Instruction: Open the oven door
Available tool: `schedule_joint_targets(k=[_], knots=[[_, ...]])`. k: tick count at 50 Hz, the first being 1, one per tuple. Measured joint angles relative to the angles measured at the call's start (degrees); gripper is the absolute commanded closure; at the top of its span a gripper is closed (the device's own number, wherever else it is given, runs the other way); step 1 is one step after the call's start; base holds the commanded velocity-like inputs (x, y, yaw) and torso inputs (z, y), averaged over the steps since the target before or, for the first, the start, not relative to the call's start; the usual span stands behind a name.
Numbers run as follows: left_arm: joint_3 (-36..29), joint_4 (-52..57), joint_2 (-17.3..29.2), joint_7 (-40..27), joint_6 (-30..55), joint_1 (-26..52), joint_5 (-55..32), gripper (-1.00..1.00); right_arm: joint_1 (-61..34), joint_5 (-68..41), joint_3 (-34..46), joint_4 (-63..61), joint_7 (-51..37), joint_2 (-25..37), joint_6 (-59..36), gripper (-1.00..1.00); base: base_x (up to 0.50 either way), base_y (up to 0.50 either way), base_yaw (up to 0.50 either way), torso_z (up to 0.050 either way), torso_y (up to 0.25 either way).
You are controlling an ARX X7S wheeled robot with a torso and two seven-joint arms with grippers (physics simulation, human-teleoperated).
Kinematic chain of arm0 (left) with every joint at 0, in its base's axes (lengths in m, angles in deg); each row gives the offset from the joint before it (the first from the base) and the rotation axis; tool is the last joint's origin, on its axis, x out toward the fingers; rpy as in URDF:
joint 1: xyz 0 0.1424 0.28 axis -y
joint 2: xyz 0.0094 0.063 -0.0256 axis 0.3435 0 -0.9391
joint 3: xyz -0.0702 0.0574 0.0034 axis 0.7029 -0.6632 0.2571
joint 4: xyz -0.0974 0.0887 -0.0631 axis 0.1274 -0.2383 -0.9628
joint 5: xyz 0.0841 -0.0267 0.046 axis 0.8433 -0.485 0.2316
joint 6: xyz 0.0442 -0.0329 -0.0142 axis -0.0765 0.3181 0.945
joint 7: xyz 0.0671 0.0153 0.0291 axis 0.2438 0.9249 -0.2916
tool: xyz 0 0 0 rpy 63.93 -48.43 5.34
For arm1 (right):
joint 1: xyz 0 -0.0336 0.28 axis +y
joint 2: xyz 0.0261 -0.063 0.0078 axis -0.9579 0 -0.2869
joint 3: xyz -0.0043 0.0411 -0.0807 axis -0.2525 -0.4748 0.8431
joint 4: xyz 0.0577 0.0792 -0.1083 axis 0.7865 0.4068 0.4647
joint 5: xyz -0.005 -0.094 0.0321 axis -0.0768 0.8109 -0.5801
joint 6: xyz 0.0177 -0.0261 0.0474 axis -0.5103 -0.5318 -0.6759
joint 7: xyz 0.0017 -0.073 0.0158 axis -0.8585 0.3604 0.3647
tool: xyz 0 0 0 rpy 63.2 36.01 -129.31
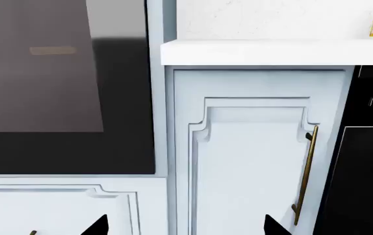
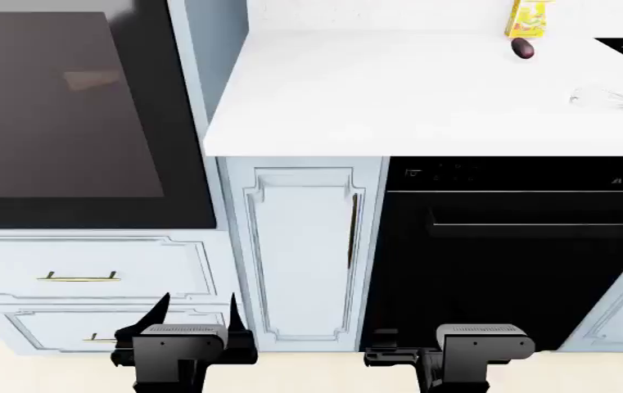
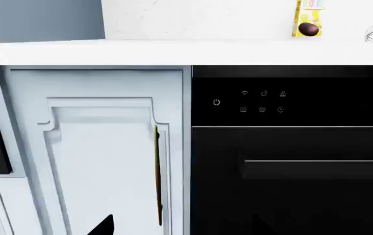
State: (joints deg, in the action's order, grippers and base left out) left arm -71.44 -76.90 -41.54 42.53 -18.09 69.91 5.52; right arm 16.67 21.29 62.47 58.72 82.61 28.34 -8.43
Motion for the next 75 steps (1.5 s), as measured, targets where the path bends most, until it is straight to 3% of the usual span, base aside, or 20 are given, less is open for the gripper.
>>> schedule_joint_targets(k=[21,75], knots=[[-2.98,-0.70,2.51,-2.76,-0.84,0.15,-1.87,-1.00,-0.20,-0.30,3.23,1.14,-5.20,2.41,0.83,-1.00,0.00,0.00,0.01,0.000,0.000],[-7.52,-0.36,6.35,-7.11,-0.90,0.42,-5.82,-1.00,-0.02,-1.53,9.22,0.44,-9.43,6.84,1.36,-1.00,0.01,0.00,0.50,0.000,0.000]])
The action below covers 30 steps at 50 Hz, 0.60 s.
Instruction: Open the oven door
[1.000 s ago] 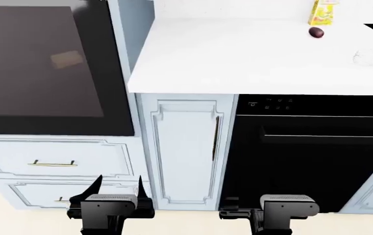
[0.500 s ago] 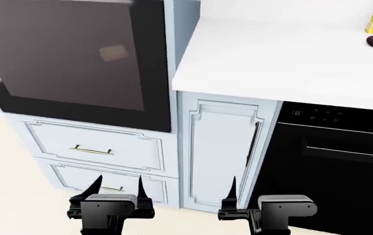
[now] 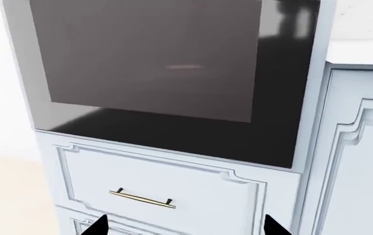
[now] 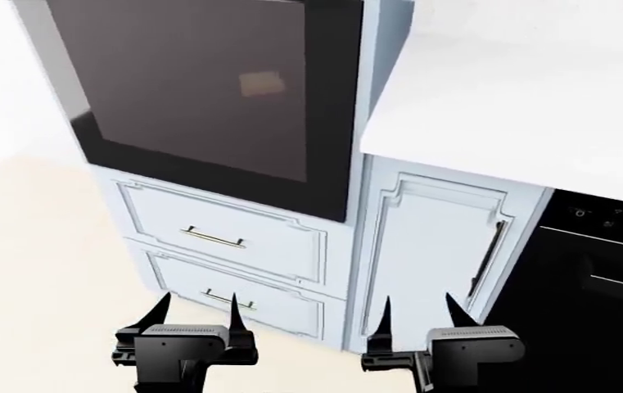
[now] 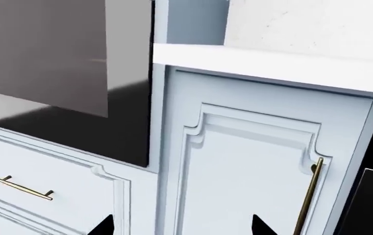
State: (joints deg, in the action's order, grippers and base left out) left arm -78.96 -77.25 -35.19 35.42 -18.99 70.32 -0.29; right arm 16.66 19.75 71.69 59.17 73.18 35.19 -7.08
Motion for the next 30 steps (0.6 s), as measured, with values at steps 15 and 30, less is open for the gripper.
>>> schedule_joint_targets(k=[15,30], knots=[[-0.85,-0.04,0.76,-0.86,-0.20,0.07,-0.63,-1.00,-0.07,-0.10,1.10,0.22,-0.79,0.67,0.34,-1.00,0.01,0.00,0.43,0.000,0.000],[-1.68,-0.34,1.26,-1.52,-0.24,0.22,-1.24,-1.00,-0.10,-0.99,2.10,0.19,-0.89,1.23,-0.33,-1.00,0.06,0.03,0.00,0.000,0.000]])
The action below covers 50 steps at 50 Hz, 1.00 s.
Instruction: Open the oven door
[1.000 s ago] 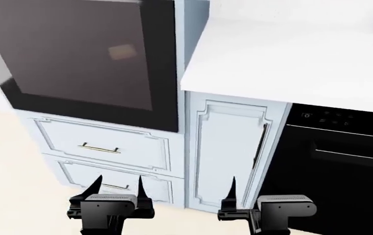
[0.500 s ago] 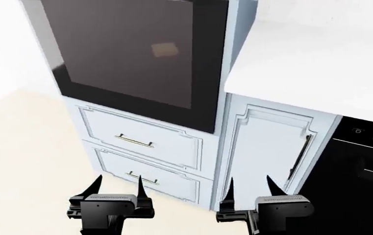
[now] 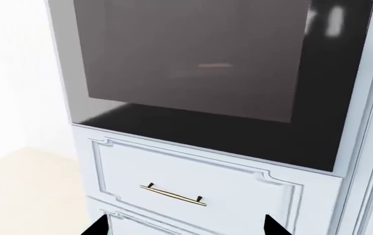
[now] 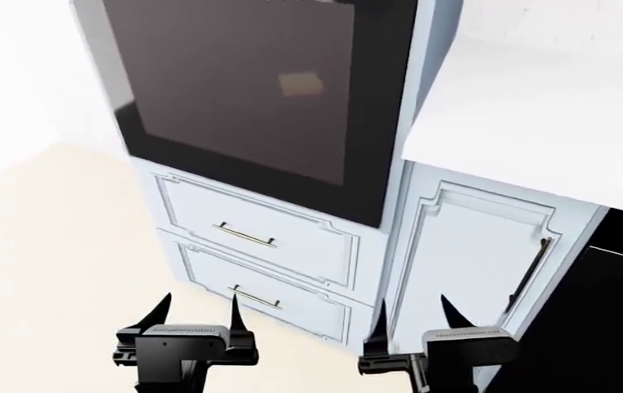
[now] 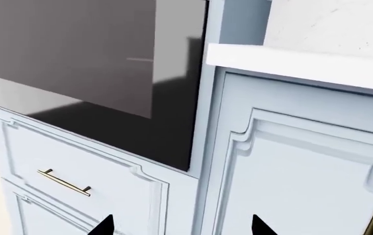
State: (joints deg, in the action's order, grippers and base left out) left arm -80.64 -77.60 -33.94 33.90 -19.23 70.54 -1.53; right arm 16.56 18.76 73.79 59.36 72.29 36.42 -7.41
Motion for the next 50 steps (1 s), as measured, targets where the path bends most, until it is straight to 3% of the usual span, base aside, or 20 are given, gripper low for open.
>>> schedule_joint_targets(k=[19,39,50], knots=[[-0.73,0.43,0.68,-0.78,0.32,0.01,-0.88,-1.00,0.14,-2.00,0.88,-0.65,0.47,0.69,-0.53,-1.00,0.31,0.08,0.00,0.000,0.000],[-1.37,0.25,1.24,-1.57,0.19,0.26,-1.66,-1.00,-0.27,-2.12,1.54,-0.22,-0.76,1.20,-0.59,-1.00,0.35,-0.15,0.00,0.000,0.000],[-1.71,0.35,1.52,-1.98,0.07,0.24,-2.07,-1.00,-0.33,-2.11,1.97,-0.18,-1.34,1.55,-0.53,-1.00,0.11,0.03,0.00,0.000,0.000]])
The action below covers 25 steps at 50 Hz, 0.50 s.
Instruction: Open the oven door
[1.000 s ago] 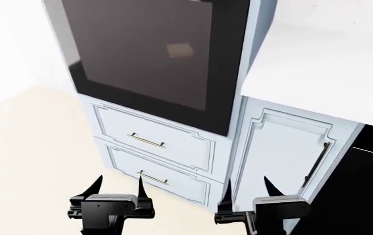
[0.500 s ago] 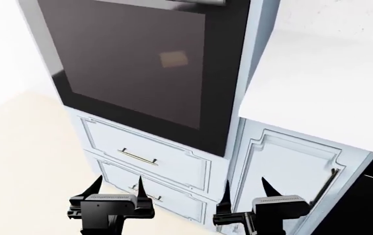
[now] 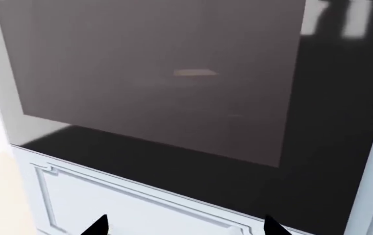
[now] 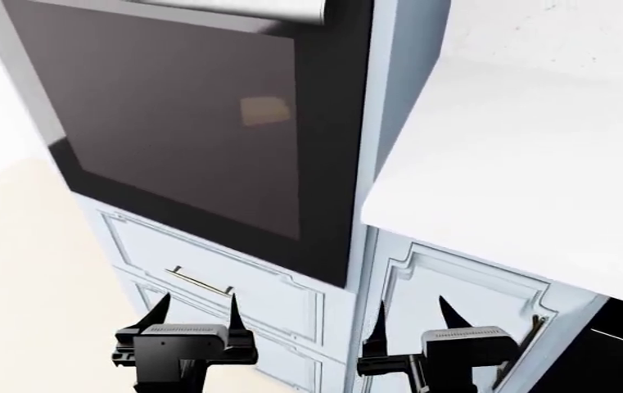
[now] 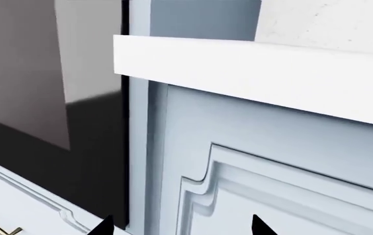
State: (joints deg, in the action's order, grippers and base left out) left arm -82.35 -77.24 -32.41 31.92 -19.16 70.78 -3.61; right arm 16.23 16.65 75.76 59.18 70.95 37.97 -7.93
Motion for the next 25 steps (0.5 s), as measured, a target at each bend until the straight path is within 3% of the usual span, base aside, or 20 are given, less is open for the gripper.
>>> schedule_joint_targets(k=[17,25], knots=[[-0.29,0.60,0.71,-0.64,0.61,-0.02,-0.83,-1.00,-0.02,-0.47,0.67,0.19,-0.43,0.35,0.61,-1.00,0.02,0.01,0.00,0.000,0.000],[0.55,6.10,3.62,0.45,5.01,-1.22,-3.74,-1.00,0.19,-1.02,1.01,0.12,-0.45,0.47,0.48,-1.00,0.00,0.00,0.00,0.000,0.000]])
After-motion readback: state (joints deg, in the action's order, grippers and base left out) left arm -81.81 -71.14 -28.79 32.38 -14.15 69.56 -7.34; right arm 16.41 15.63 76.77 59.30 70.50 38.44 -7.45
